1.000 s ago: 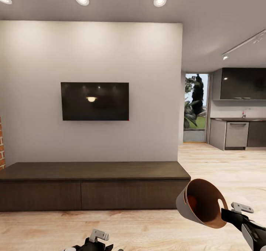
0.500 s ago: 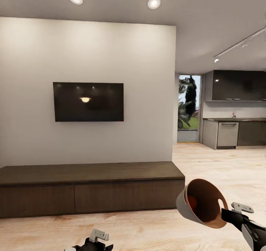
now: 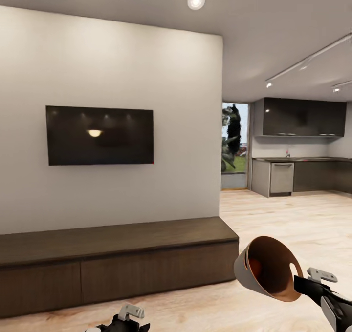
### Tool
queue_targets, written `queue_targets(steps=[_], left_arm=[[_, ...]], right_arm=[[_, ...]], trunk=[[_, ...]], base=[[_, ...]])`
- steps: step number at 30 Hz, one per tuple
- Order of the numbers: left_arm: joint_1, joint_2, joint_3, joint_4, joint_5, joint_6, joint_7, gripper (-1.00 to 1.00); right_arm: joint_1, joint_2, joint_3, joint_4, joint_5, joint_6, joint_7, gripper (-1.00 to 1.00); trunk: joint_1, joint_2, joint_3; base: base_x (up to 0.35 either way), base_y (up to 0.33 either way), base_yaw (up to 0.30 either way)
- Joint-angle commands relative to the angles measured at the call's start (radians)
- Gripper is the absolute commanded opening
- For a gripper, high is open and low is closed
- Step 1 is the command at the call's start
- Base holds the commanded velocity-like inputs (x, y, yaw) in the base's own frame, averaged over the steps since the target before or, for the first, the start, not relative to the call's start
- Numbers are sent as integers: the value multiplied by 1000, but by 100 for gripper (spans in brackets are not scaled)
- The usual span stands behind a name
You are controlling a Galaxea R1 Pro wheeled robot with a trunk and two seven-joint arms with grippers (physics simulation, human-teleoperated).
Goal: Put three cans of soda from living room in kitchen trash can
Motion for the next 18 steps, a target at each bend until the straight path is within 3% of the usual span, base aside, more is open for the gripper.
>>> queue_targets(steps=[1, 9, 18], left_arm=[[0, 0, 0, 0, 1, 0, 0, 100], [0, 1, 0, 0, 3, -1, 0, 100], [0, 1, 0, -1, 5, -1, 2, 100]], right_arm=[[-1, 0, -7, -2, -9, 1, 7, -100], [-1, -1, -8, -2, -9, 0, 6, -100], [-1, 0, -7, -2, -9, 0, 7, -100]], trunk=[[0, 0, 1], [0, 0, 8], [0, 0, 10]], base=[[221, 176, -213], [72, 56, -188], [6, 5, -38]])
